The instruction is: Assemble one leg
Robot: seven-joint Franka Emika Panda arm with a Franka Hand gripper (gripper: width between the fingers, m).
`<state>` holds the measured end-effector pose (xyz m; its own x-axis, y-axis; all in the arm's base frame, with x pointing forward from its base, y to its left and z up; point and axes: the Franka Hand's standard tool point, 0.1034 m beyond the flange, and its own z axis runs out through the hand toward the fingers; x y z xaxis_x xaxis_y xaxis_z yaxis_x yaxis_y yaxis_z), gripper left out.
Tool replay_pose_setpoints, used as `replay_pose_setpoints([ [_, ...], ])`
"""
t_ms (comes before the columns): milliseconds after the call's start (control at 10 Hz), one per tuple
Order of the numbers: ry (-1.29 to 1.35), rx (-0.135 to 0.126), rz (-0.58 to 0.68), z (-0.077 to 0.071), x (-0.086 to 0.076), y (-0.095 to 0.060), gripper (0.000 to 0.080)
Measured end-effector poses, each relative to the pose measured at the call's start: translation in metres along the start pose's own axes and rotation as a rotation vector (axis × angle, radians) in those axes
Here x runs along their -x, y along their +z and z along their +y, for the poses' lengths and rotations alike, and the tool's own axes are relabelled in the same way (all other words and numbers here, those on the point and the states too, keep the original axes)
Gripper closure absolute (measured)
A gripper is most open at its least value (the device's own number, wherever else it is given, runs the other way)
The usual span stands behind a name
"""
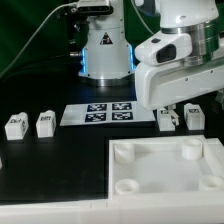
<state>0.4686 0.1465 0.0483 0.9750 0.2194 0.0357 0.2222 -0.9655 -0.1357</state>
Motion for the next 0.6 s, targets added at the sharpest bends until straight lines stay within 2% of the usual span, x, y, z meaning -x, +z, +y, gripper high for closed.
replay_pose_setpoints([
  [100,0.061,-0.003,-0.001,-0.002,0.001,0.001,0.015],
  [200,0.24,-0.008,-0.013,-0.01,0.007,0.004,0.015],
  [300,0.294,-0.009,-0.022,-0.015,0.011,0.007,0.015],
  [500,0.267,-0.009,-0.023,-0.013,0.012,0.007,0.015],
  [600,0.258,-0.008,-0.066,-0.013,0.017,0.009,0.015],
])
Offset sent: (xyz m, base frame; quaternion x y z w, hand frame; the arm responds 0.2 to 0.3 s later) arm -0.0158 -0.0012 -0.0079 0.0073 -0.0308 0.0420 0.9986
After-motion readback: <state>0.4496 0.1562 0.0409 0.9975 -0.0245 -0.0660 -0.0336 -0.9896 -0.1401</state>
